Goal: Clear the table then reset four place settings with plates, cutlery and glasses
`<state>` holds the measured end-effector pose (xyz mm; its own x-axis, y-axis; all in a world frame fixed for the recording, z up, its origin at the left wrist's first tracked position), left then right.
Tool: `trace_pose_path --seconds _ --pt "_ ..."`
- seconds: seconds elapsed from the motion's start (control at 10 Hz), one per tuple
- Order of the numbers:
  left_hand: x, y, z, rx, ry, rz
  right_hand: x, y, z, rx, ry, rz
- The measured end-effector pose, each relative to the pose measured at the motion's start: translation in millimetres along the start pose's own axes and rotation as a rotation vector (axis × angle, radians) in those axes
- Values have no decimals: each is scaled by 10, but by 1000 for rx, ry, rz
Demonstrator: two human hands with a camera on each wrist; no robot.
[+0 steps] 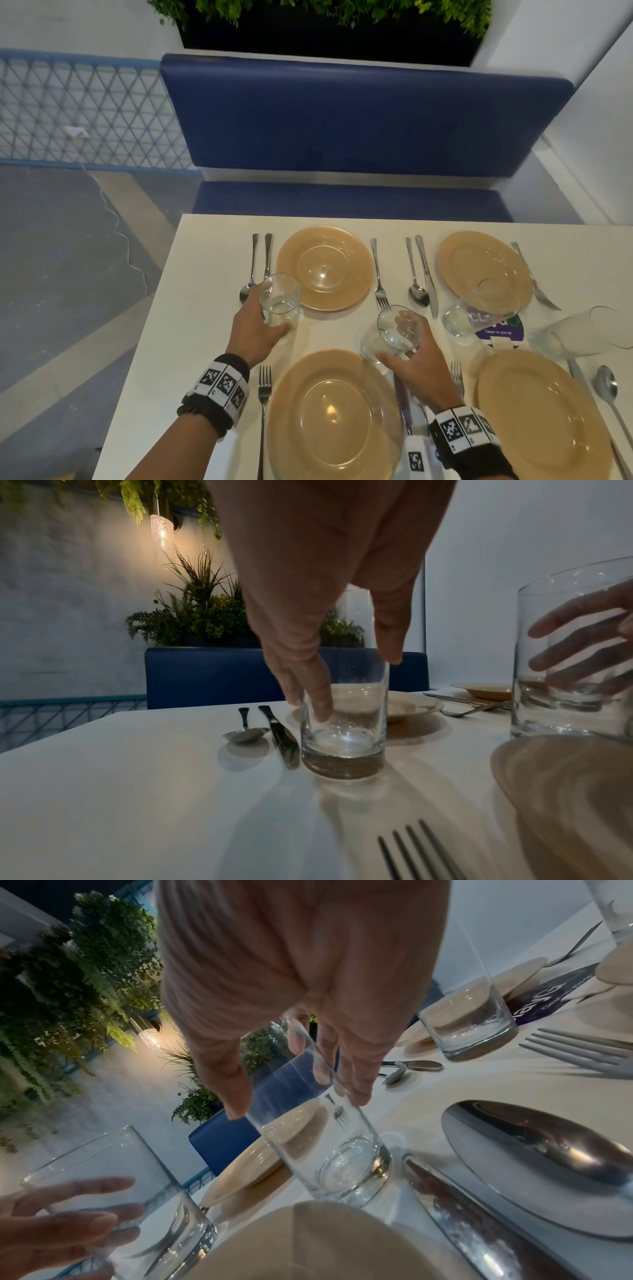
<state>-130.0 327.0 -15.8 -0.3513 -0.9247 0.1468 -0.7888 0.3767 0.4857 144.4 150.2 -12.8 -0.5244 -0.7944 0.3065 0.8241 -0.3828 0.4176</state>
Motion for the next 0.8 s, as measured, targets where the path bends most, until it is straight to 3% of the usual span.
trace_pose_path --seconds 0.5,0.7,0.8 --pt "65 71 -122 52 -5 -9 30 13 -62 -49 -55 5" --pt "178 197 -139 148 77 23 132 170 -75 20 -51 0" --pt "326 487 -74 186 107 -84 286 350 -109 -15 -56 -136"
Point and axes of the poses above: each hand's wrist, its own x-axis away from the middle knuckle, its own y-axis out of the back of the hand, z = x × y, the point moved 9 cm from there along -x, towards the middle knuckle, and after that the axes turned 5 degrees about -y, right-handed, at the moved point
